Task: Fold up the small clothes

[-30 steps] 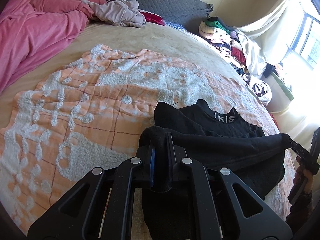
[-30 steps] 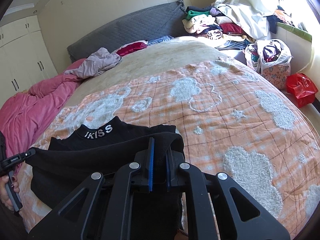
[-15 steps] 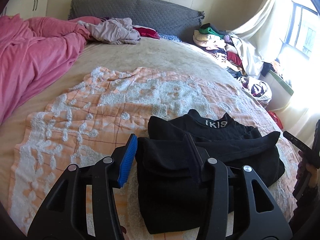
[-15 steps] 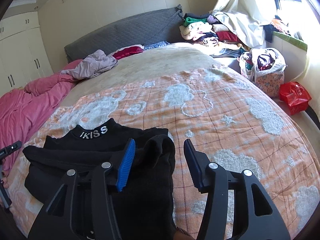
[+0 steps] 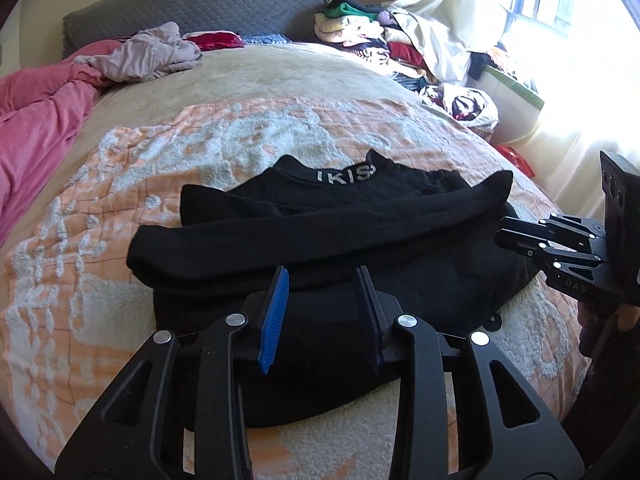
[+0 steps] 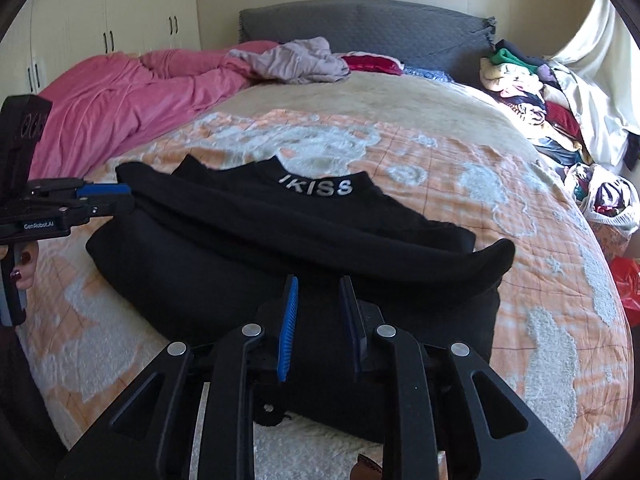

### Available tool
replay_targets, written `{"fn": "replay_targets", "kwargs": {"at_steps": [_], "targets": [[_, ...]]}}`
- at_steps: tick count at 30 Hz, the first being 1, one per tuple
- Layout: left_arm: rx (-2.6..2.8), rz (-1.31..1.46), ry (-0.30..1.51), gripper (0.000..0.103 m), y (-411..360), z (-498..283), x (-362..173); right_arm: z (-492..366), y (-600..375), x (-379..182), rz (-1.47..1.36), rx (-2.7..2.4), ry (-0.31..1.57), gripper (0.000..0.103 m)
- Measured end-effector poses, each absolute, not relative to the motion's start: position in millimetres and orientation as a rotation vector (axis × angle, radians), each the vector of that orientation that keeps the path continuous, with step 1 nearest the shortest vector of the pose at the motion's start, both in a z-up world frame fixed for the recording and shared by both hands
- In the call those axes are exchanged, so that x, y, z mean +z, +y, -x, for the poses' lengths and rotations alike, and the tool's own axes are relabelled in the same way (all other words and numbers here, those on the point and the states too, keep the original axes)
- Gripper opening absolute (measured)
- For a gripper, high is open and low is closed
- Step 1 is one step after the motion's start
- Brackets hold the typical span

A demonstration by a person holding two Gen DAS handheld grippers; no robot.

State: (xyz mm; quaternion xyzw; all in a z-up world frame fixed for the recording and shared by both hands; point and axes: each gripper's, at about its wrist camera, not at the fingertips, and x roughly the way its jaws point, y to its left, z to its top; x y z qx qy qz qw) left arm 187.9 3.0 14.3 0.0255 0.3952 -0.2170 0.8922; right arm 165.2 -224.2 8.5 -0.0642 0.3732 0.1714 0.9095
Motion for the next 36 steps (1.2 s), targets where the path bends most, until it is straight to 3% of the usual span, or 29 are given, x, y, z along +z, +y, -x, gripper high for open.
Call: {"fn": "replay_targets", "kwargs": {"at_steps": [9, 24, 36], "targets": [[-0.432, -0.120, 0.894, 0.026, -11, -198, -19, -187, -225, -27, 0.131, 0.310, 0.892, 0.018], [-0.357, -0.159, 0.874, 0.031, -23, -239, -26, -217, -238, -27, 0.086, 0.294, 0.814, 0.016], [-0.278, 0.098, 0.866, 0.031, 3, -287, -3, -230, -310, -6, -0.097, 0.128, 0.746, 0.030]]}}
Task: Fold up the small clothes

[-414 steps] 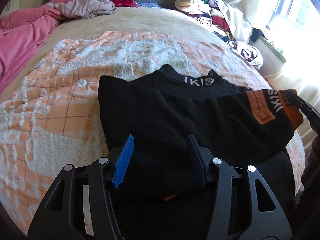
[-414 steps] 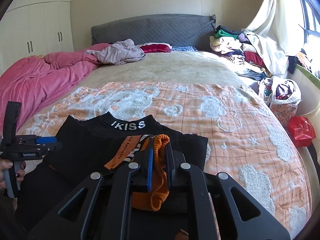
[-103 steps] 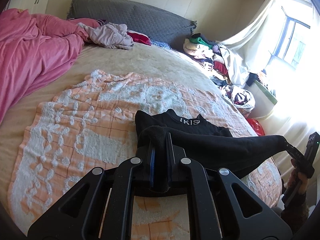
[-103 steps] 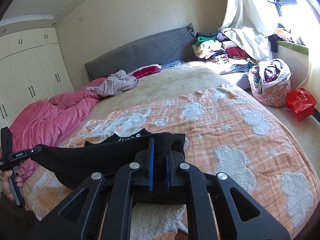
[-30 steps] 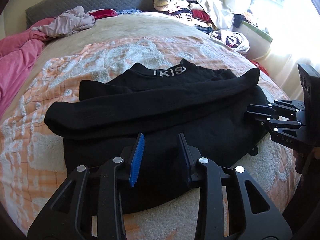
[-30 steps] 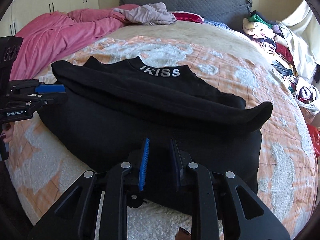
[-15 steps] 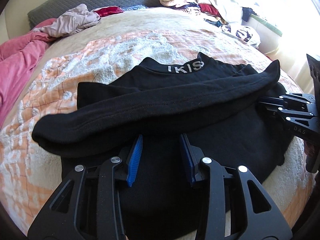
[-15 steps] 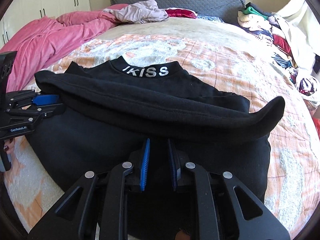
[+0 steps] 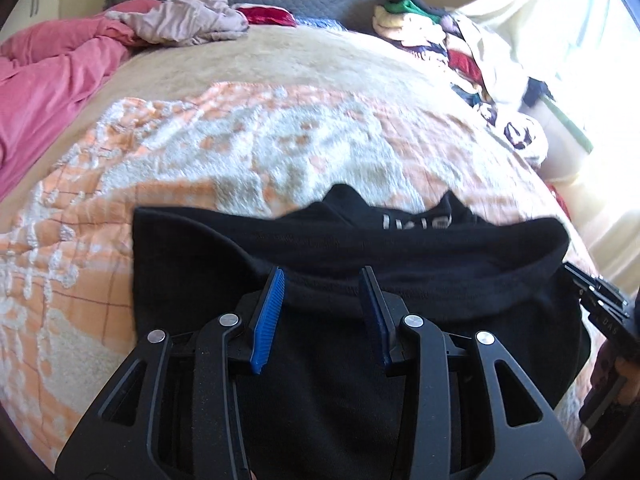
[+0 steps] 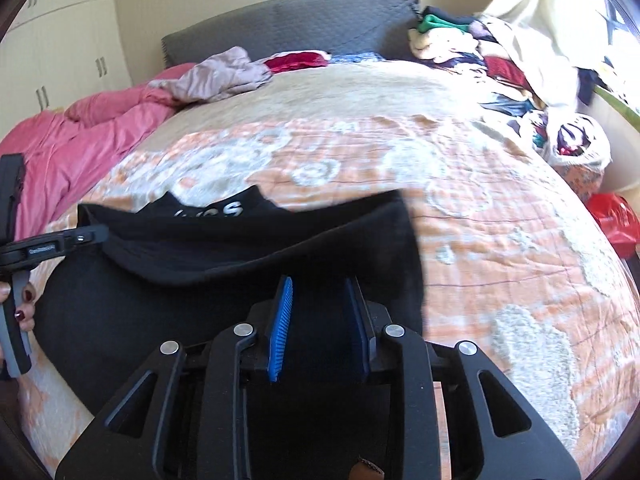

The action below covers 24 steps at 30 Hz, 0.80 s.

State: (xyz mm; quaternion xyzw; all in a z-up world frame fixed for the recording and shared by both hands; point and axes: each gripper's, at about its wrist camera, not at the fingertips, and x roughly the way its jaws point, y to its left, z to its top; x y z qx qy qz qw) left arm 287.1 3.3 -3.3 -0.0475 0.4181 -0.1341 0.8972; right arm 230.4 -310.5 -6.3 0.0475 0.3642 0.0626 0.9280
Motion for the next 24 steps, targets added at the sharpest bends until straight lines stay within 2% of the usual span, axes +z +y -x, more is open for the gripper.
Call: {"fn": "replay_targets", "kwargs": {"at_steps": [4, 6, 8, 12, 17, 19, 21, 23, 24], "targets": [[-0.229, 0.142, 0.827, 0.031, 29, -283, 8, -233, -328, -9, -0.118, 0.085, 0.759, 0.034], [-0.196, 0.174, 0.811, 0.031, 48, -280, 12, -235, -332, -11, -0.120, 0.077, 0.768, 0.041], [-0.155, 0.188, 0.800, 0.031, 68, -278, 14, -240, -336, -14, -0.117, 0.070, 0.780, 0.043], [-0.096, 0.214, 0.813, 0.031, 100, -275, 7, -252, -341, -21, -0.117, 0.063, 0.798, 0.044], [-0.138, 0.233, 0.886, 0.031, 103, -281, -14, -264, -340, -30, -0.122, 0.122, 0.836, 0.043], [-0.151, 0.232, 0.909, 0.031, 99, -287, -22, -265, -340, -33, -0.134, 0.139, 0.841, 0.036], [-0.174, 0.240, 0.916, 0.031, 94, -292, -27, -264, -341, -31, -0.149, 0.159, 0.832, 0.021], [-0.198, 0.252, 0.918, 0.030, 90, -296, -29, -262, -343, -26, -0.154, 0.169, 0.819, 0.013], [-0.202, 0.253, 0.919, 0.025, 89, -297, -30, -261, -344, -24, -0.161, 0.173, 0.811, 0.012]]}}
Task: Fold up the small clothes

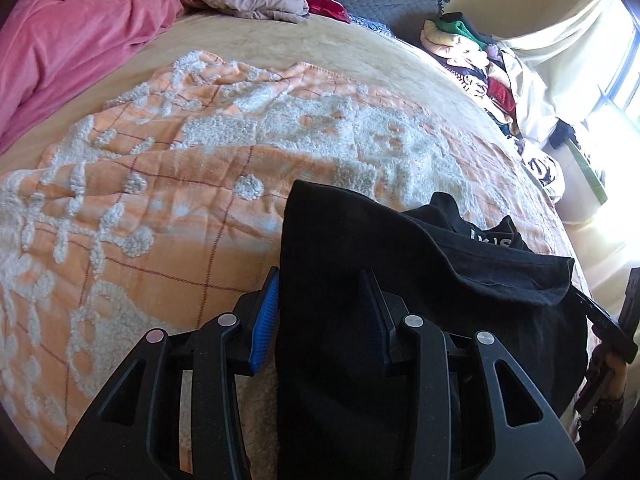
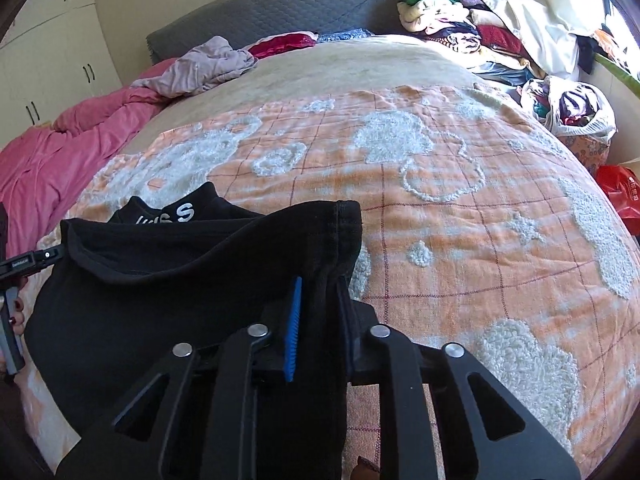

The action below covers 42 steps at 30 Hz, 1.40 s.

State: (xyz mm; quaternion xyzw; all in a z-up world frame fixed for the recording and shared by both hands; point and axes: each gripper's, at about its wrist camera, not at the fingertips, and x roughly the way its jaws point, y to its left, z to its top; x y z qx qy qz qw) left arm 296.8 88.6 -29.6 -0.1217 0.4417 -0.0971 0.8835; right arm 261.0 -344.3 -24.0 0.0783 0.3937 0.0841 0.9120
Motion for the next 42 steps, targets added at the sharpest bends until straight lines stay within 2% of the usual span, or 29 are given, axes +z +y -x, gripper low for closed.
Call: {"fn": "replay_targets", "kwargs": {"at_steps": [1, 6, 11, 15, 17, 19, 23, 27, 29, 30, 34, 42], "targets": [[-0.212, 0.261, 0.926, 0.009, 86, -298, -30, -260, -347, -21, -0.172, 0.178, 0.801, 0.012], [-0.212, 0.269, 0.886, 0.005, 85, -294, -15, -257, -362, -11, -0.265, 0.198, 0.757, 0.011], [-0.215, 0.294, 0.799, 0.004, 92, -289, 8, -255, -379, -4, -0.361, 0.169, 0.704, 0.010], [-0.184, 0.310, 0.859, 0.005, 92, -305, -12, -262, -370, -18, -0.321, 0.120, 0.756, 0.012], [-0.162, 0.294, 0.891, 0.007, 90, -309, -26, -265, -367, -27, -0.305, 0.095, 0.794, 0.013], [-0.142, 0.277, 0.899, 0.010, 89, -308, -33, -267, -370, -31, -0.313, 0.072, 0.811, 0.019], [-0.122, 0.268, 0.886, 0.016, 92, -300, -32, -265, -378, -30, -0.329, 0.036, 0.808, 0.045], [-0.106, 0.215, 0.832, 0.016, 90, -284, -14, -261, -379, -21, -0.299, 0.013, 0.791, 0.046], [-0.118, 0.204, 0.809, 0.020, 87, -275, -4, -257, -378, -14, -0.295, 0.027, 0.778, 0.049], [-0.129, 0.201, 0.802, 0.022, 86, -271, 0, -255, -377, -11, -0.291, 0.035, 0.775, 0.054], [-0.181, 0.155, 0.795, 0.027, 71, -249, 9, -244, -366, -1, -0.246, 0.053, 0.757, 0.057], [-0.269, 0.047, 0.853, 0.034, 37, -220, -3, -210, -342, 3, -0.142, 0.093, 0.778, 0.065]]}}
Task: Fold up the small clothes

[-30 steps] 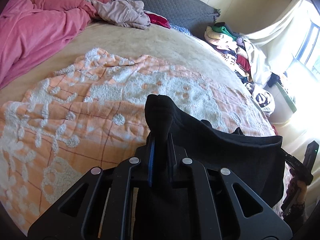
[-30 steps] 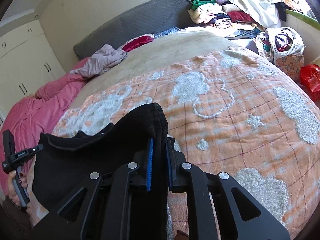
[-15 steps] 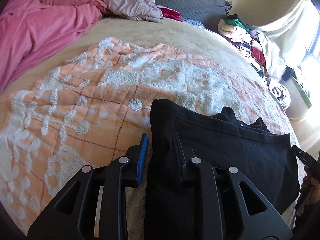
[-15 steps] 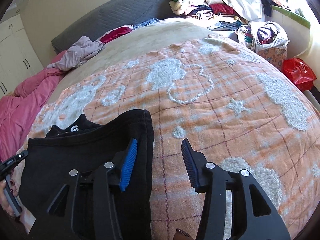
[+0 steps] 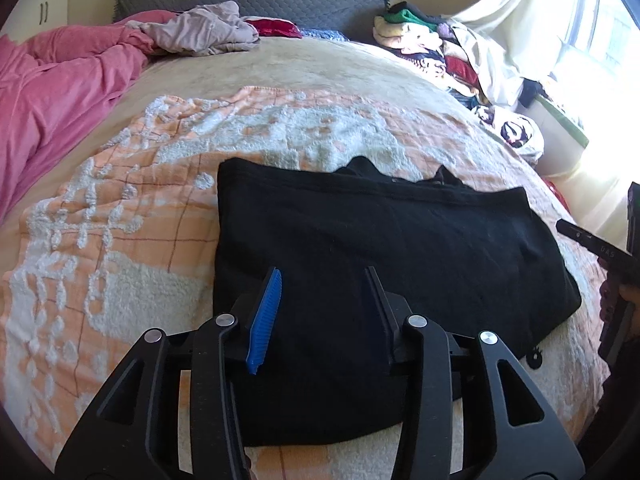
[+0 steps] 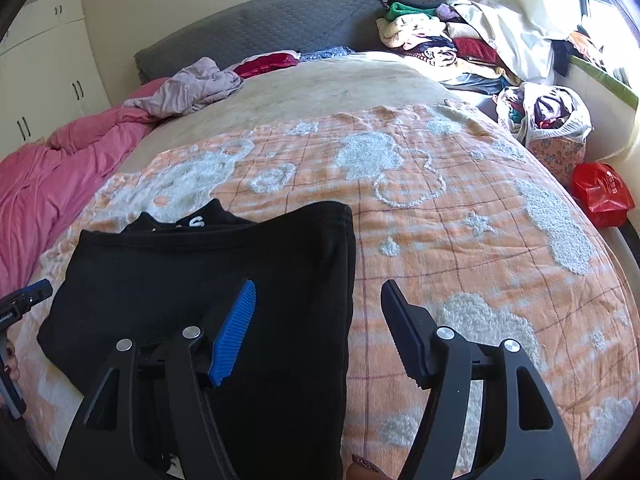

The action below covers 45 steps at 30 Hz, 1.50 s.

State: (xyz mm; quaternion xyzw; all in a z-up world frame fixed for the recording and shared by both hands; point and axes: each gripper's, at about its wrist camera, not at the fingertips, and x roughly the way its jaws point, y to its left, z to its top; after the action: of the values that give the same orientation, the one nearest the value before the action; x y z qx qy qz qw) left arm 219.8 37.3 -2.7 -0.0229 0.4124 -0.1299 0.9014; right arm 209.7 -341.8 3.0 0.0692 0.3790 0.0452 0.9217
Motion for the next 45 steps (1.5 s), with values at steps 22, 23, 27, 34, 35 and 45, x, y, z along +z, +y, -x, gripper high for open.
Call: {"fn": "replay_targets", "kwargs": {"at_steps": [22, 23, 27, 34, 35, 45], "targets": [[-0.241, 0.009, 0.938, 0.035, 35, -180, -32, -157, -296, -38, -0.013, 0.144, 0.939, 0.064], [-0.243, 0.005, 0.937, 0.035, 35, -178, -32, -155, -296, -39, -0.014, 0.141, 0.936, 0.064], [-0.250, 0.003, 0.934, 0.035, 36, -173, -33, -147, -295, -39, -0.035, 0.126, 0.924, 0.064], [-0.266, 0.008, 0.935, 0.037, 37, -169, -32, -136, -292, -39, -0.059, 0.104, 0.904, 0.064], [-0.269, 0.008, 0.936, 0.038, 38, -168, -32, -135, -292, -39, -0.061, 0.101, 0.902, 0.064], [-0.292, 0.015, 0.949, 0.042, 40, -165, -28, -128, -292, -37, -0.076, 0.087, 0.878, 0.065]]}}
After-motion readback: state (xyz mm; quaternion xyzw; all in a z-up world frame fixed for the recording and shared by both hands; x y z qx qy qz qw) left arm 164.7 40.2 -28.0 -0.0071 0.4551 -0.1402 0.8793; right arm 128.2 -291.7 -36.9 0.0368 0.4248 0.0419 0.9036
